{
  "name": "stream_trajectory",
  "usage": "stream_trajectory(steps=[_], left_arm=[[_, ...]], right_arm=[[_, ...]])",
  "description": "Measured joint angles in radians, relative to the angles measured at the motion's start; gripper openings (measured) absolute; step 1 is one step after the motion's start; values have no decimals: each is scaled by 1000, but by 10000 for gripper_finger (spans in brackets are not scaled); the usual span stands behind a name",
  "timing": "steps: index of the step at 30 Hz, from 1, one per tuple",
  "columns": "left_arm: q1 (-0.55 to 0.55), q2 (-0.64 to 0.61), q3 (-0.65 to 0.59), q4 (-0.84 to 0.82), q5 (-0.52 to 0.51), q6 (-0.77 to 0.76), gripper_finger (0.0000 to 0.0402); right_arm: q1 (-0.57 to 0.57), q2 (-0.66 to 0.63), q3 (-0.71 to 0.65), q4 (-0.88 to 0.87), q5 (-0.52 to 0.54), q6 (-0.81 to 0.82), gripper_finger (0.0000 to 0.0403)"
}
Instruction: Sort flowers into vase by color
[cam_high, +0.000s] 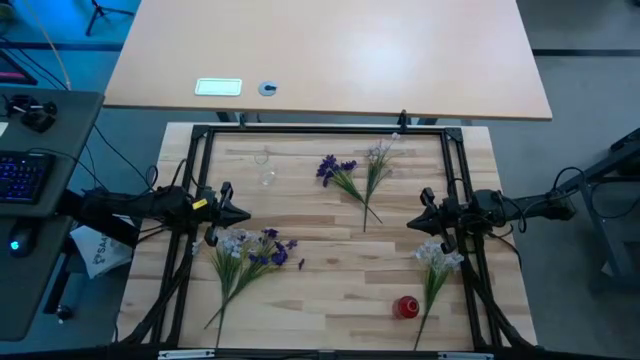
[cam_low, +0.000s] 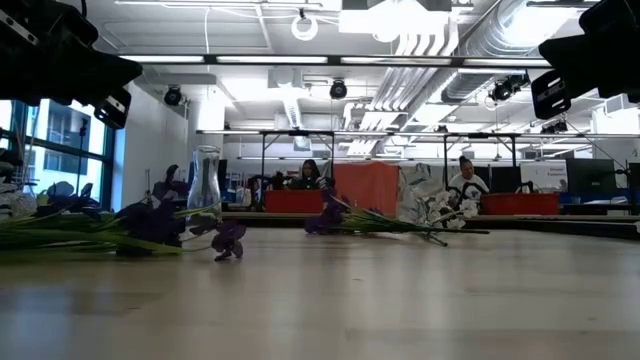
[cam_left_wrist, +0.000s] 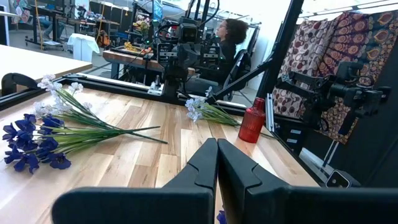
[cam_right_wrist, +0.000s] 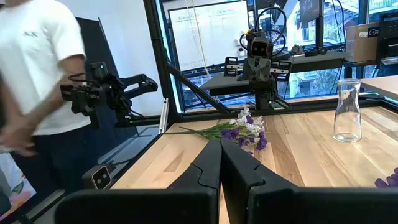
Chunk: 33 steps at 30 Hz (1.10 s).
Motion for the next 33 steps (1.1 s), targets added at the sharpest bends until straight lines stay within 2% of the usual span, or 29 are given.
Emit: stream_trajectory(steps=[24,29,31,33], left_arm=[[0,0,0,0,0,0,0],[0,0,0,0,0,0,0],[0,0,0,0,0,0,0],[0,0,0,0,0,0,0]], right_arm=[[0,0,0,0,2,0,0],[0,0,0,22,135,55,0],[0,0,0,116,189,213,0],[0,0,0,275,294,371,0]])
